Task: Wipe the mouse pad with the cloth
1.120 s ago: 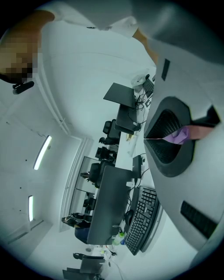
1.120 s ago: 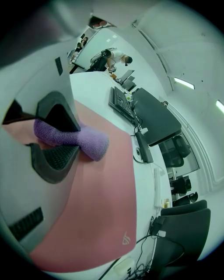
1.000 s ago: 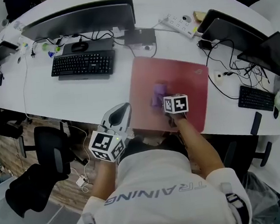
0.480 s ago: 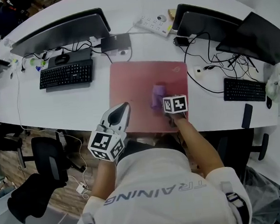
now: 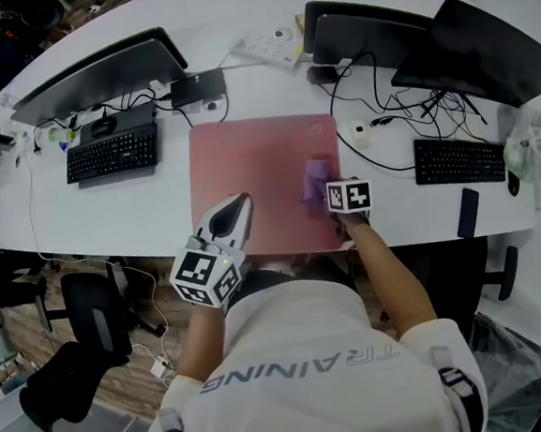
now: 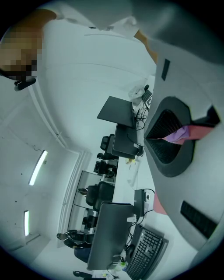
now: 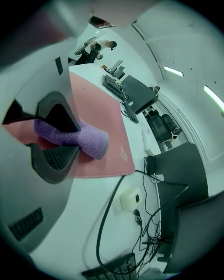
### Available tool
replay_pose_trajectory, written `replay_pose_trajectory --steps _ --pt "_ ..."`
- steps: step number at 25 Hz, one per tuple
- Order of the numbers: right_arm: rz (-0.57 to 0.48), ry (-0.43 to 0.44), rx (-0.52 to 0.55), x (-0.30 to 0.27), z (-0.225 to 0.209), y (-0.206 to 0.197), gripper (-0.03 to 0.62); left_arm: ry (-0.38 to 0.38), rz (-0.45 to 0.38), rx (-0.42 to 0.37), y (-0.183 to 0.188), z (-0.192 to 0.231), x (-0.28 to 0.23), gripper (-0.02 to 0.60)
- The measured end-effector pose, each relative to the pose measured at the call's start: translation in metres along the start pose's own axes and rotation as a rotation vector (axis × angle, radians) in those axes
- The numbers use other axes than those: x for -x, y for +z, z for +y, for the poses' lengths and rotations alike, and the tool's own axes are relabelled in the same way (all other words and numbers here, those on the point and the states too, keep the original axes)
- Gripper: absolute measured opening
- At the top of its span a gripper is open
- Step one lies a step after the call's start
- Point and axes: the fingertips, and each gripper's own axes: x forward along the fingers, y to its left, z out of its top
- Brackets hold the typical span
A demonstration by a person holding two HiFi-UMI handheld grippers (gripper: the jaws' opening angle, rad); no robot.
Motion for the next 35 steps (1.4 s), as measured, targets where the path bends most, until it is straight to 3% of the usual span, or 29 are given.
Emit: replay_pose_trajectory --steps 8,12,18,22,28,35 --pt "-0.042 -0.074 -0.068 0.033 -0.062 -0.005 0.114 0.001 0.029 -0.025 -0.006 -0.014 -0.007 0.032" --pt "-0.123 -0.087 -0.09 0.051 -0.051 0.005 0.109 -0.027 0.027 -0.03 -0.009 -0.013 0.004 0.032" --pt "-0.34 0.014 -0.034 0.103 0.05 0.053 0.109 -0.029 -0.005 -0.03 -0.005 0.019 0.049 0.032" --pt "-0.415 0.08 0.045 0.125 0.139 0.076 0.109 0.008 -0.029 -0.016 -0.006 0.058 0.097 0.032" --pt "-0.392 0.215 0.122 0.103 0.265 0.079 0.109 0.059 -0.056 0.001 -0.014 0.11 0.167 0.032" --pt "-0.254 0.313 0.174 0.028 0.376 0.032 0.109 0.1 -0.091 0.013 -0.02 0.15 0.231 0.032"
